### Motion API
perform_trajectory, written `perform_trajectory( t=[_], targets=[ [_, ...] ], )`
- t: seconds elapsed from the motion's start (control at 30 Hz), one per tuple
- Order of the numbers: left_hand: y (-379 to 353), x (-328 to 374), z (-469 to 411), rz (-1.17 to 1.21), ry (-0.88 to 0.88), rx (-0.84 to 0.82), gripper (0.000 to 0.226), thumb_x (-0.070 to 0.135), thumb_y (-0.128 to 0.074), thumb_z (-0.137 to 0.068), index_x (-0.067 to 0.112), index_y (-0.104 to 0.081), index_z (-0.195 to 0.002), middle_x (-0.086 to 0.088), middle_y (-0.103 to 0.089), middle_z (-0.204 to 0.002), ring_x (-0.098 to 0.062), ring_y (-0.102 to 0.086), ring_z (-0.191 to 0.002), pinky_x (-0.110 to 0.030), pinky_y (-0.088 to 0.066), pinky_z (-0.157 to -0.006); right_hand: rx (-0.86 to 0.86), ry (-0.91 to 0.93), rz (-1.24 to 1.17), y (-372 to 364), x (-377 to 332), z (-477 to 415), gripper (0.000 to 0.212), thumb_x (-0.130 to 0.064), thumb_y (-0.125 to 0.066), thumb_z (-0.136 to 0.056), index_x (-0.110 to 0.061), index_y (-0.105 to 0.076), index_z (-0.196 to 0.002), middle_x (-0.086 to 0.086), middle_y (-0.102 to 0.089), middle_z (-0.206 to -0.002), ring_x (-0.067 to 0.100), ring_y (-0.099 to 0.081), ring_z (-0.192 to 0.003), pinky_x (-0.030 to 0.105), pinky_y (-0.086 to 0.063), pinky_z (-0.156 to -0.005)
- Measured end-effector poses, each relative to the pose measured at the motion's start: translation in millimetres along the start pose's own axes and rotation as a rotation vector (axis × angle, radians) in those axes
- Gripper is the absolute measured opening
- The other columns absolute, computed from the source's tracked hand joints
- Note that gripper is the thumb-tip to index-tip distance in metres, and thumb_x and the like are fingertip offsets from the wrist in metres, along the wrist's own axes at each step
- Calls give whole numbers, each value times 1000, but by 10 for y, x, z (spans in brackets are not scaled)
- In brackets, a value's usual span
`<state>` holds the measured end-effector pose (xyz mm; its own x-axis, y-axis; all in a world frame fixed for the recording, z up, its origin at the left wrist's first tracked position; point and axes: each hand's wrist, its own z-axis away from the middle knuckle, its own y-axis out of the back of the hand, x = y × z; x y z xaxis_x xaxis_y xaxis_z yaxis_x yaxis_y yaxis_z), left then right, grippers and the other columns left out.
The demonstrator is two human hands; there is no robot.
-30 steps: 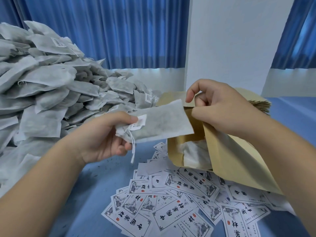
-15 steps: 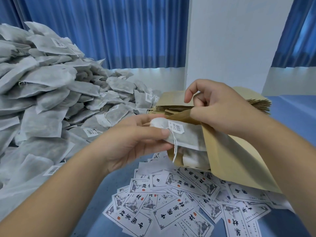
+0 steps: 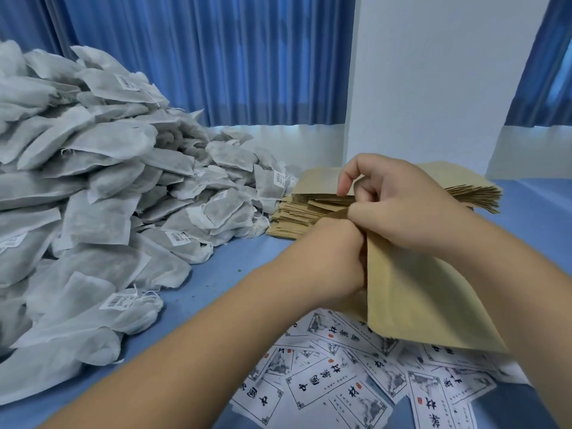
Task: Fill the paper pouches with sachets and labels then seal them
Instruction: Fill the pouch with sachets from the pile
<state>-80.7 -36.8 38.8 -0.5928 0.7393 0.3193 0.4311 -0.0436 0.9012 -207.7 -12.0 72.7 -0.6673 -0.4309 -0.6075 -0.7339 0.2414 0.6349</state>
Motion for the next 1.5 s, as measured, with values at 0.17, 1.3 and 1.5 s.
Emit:
perform_trajectory(
  t=[0.17, 1.3, 1.5],
  targets=[
    [-22, -12, -114, 62, -48, -16, 32, 3, -53, -86, 15, -39, -60, -1, -40, -59, -17, -36, -56, -19, -28, -49, 46, 1, 16, 45, 3, 0, 27, 3, -53, -72, -23, -55, -80, -7, -41, -46, 6, -36, -41, 15, -28, -42],
    [380, -1471, 42, 234, 477, 519, 16, 32, -58, -78, 21, -68, -74, 7, -60, -63, -14, -56, -65, -25, -43, -57, 41, 18, 180, 59, 102, 0, 27, -2, -55, -72, -28, -54, -79, -12, -46, -50, 5, -42, -51, 16, -33, -49],
    [269, -913, 335, 702, 50, -34, 26, 30, -62, -69, 19, -73, -90, 1, -65, -76, -9, -57, -71, -19, -43, -62, 47, 0, 141, 79, 105, 2, 26, -1, -54, -72, -25, -55, -81, -11, -43, -48, 6, -39, -47, 16, -29, -46]
  ],
)
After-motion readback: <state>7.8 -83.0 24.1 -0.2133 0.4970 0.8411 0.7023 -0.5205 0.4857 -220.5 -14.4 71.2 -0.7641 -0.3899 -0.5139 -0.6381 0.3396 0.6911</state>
